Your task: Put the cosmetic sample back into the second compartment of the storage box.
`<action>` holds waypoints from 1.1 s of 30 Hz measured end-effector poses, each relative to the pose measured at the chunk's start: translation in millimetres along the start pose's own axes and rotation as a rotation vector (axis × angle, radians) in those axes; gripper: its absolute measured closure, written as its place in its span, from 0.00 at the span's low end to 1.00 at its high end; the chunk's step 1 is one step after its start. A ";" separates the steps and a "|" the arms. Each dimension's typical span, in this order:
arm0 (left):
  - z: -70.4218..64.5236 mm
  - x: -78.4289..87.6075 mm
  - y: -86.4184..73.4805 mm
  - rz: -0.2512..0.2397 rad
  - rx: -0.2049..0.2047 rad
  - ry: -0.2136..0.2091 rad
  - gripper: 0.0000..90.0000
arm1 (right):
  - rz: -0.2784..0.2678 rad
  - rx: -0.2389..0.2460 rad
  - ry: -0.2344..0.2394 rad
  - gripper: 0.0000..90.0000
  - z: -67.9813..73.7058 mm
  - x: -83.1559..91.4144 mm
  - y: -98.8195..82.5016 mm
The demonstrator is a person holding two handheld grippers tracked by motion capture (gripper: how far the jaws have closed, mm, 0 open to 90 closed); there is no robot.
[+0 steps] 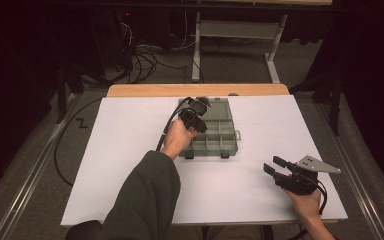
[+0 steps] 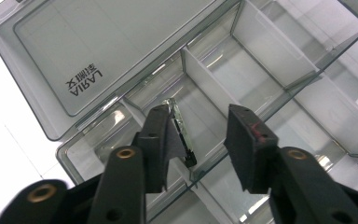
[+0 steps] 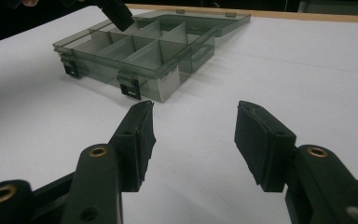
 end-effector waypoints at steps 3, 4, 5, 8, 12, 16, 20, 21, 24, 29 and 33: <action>0.2 1.6 -0.4 -0.007 0.009 0.002 0.63 | 0.000 -0.001 0.000 0.54 0.0 0.0 -0.1; 0.2 2.5 -0.9 -0.005 0.009 0.002 0.63 | 0.000 0.000 0.000 0.54 0.0 0.0 -0.1; 0.3 3.3 -1.3 -0.003 0.007 0.002 0.62 | 0.001 0.000 0.000 0.55 0.1 0.0 -0.1; 0.1 5.3 -1.8 -0.010 0.014 0.003 0.61 | 0.001 0.000 0.001 0.54 0.1 -0.2 -0.2; 1.4 7.9 -4.2 -0.012 0.017 0.006 0.58 | 0.002 0.000 0.002 0.54 0.2 -0.4 -0.3; 2.4 8.3 -6.7 -0.014 0.024 0.004 0.57 | 0.003 0.000 0.002 0.54 0.1 -0.5 -0.4; 4.2 9.4 -9.0 -0.017 0.039 -0.009 0.55 | 0.005 0.002 0.001 0.54 0.4 -0.7 -0.7; 4.3 9.8 -9.1 -0.023 0.045 -0.012 0.55 | 0.005 0.002 0.001 0.54 0.4 -0.7 -0.7; 5.7 11.6 -10.3 -0.026 0.041 0.000 0.53 | 0.004 0.002 0.001 0.54 0.2 -0.8 -0.6; 5.1 12.8 -12.5 -0.032 0.040 0.006 0.51 | 0.006 0.001 0.001 0.54 0.3 -0.7 -0.8; 4.2 15.2 -13.1 -0.039 0.034 0.001 0.51 | 0.006 0.001 0.001 0.54 0.4 -0.8 -0.9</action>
Point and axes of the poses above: each handheld gripper's, and its own axes: x roughly backward along the jaws, y roughly out of its top, z roughly to its left, the point moved 8 cm from there along -x, roughly forward along the jaws, and after that the axes turned 1 degree about -z, right-handed, at the moved point
